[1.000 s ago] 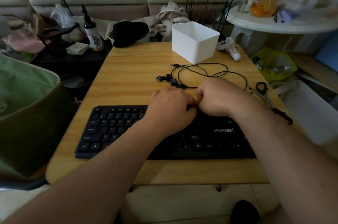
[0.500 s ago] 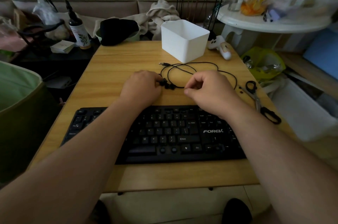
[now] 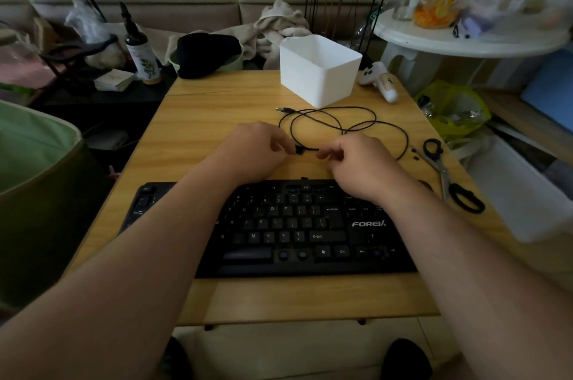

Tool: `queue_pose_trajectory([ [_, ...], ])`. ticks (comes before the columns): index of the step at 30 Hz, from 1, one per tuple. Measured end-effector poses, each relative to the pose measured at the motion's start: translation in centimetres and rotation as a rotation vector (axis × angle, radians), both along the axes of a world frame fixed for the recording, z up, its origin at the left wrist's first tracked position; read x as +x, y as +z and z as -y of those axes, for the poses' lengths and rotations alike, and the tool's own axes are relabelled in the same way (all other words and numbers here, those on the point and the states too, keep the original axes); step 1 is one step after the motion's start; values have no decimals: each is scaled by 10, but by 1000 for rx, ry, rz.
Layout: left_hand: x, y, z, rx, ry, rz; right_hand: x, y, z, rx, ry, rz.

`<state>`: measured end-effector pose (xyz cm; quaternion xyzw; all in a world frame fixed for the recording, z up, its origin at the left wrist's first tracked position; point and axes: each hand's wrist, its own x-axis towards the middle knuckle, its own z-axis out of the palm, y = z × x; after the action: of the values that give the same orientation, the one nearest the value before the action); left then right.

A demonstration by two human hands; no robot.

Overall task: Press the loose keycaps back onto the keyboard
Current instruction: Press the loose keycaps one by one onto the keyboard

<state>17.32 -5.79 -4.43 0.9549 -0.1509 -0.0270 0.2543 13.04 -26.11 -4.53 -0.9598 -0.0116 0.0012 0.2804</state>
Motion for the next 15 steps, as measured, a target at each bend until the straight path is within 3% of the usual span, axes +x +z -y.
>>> queue_pose_trajectory([
  [2, -6, 3, 7, -7, -69, -43, 2, -1, 0, 10, 0, -23],
  [7, -14, 4, 26, 198, -268, -109, 2, 2, -4, 56, 2, -40],
  [15, -15, 3, 28, 250, -304, -128, 1, 4, -7, 65, 32, -68],
])
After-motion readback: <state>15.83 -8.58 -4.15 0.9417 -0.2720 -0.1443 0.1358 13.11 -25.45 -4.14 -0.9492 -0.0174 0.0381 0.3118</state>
